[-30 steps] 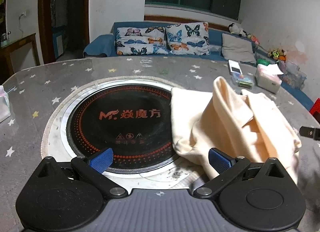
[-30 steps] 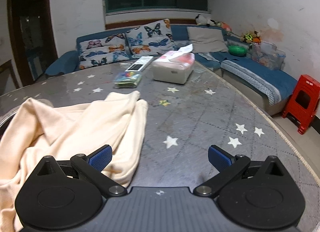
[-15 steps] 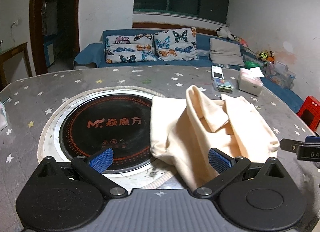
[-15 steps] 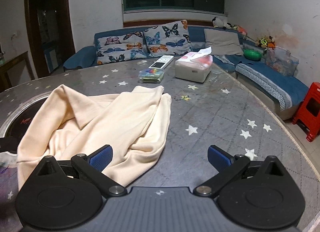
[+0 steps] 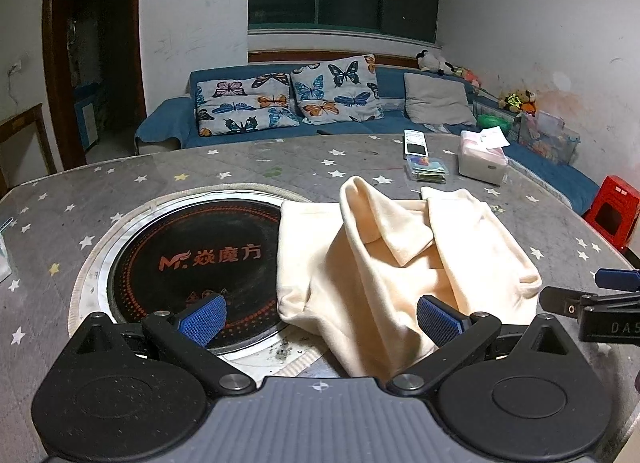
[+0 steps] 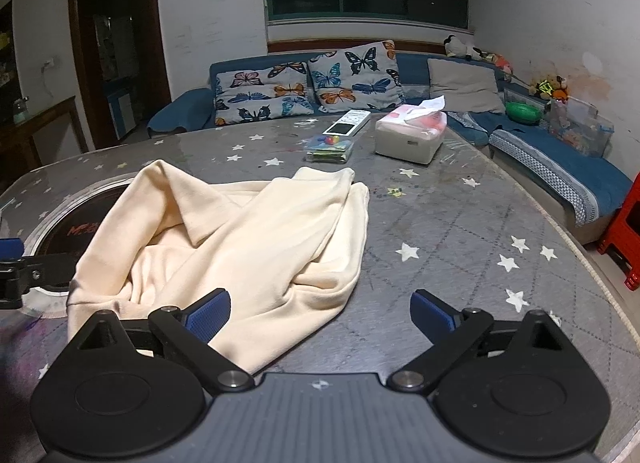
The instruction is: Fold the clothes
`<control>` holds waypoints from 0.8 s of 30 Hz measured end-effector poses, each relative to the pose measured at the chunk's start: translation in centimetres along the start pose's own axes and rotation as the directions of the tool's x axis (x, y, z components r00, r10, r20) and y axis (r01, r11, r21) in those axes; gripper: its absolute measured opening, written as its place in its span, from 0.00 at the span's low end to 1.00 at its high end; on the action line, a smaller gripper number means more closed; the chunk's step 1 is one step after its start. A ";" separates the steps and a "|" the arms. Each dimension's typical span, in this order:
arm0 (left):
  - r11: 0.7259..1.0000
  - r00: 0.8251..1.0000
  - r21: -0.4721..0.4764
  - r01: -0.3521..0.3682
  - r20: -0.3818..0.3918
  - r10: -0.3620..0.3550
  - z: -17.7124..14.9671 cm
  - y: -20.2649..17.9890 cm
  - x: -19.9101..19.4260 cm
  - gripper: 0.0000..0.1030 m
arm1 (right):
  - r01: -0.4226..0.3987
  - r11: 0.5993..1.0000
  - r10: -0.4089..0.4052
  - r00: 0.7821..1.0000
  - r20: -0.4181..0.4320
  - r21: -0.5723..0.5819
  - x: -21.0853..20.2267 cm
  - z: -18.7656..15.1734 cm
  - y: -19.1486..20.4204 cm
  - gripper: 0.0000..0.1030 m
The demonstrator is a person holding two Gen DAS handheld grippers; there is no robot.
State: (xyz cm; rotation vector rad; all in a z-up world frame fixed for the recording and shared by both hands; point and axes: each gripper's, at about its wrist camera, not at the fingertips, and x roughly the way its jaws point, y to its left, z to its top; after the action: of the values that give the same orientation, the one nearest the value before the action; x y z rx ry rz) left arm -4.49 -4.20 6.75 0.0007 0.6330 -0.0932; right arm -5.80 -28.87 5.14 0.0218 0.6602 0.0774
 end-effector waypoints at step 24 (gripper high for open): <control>1.000 0.998 -0.015 -0.004 -0.055 0.003 -2.6 -0.1 -1.9 1.00 | -0.115 0.989 0.111 0.993 -0.044 -0.088 -3.1 -3.1 2.8 0.95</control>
State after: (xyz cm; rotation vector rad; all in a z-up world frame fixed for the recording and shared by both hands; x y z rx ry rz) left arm -7.57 -4.01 5.80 -0.0106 0.6887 -0.0850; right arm -10.31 -26.29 4.67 -0.0300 0.6941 0.2174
